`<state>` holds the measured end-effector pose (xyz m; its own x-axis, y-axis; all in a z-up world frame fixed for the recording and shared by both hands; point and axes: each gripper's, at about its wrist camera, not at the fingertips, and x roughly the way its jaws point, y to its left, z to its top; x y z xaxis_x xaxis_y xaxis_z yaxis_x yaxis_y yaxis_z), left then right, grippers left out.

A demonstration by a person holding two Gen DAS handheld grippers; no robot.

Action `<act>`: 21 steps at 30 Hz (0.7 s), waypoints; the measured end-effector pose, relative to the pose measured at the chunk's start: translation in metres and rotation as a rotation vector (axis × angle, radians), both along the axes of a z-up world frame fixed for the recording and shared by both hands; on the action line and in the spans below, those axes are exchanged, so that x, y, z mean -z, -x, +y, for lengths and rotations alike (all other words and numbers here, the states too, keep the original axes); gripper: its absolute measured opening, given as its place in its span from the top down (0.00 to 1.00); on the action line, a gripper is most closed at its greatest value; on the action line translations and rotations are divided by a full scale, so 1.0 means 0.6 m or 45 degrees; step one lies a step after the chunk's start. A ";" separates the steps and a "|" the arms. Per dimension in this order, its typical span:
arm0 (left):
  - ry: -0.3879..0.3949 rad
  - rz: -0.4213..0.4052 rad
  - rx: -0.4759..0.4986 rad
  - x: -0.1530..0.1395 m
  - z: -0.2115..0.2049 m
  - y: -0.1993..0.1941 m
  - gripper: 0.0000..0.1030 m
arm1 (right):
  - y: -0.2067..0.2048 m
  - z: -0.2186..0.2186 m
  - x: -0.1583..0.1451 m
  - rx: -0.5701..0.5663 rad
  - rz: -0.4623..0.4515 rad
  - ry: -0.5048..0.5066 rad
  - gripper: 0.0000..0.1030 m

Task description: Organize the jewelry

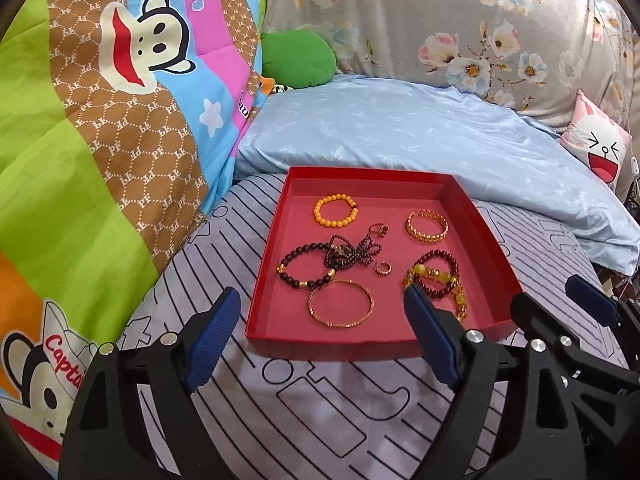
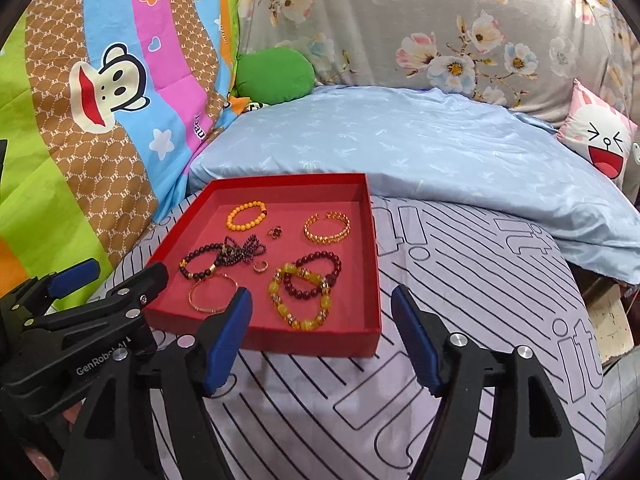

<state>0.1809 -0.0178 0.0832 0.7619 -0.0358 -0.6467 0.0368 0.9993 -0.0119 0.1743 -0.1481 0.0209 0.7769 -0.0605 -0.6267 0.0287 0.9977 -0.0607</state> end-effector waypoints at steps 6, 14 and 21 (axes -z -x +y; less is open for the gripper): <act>-0.047 -0.012 -0.023 0.015 -0.002 0.029 0.17 | 0.026 -0.003 0.020 0.023 0.017 0.002 0.27; -0.046 -0.001 -0.063 0.038 0.011 0.054 0.10 | 0.045 -0.010 0.050 0.032 0.076 -0.033 0.18; -0.047 0.001 -0.083 0.058 0.015 0.069 0.08 | 0.059 -0.007 0.068 0.041 0.076 0.006 0.16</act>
<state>0.1395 -0.0087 0.0483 0.7614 0.0380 -0.6471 -0.0283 0.9993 0.0253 0.1391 -0.1521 -0.0201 0.7356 -0.0878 -0.6717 0.0571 0.9961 -0.0677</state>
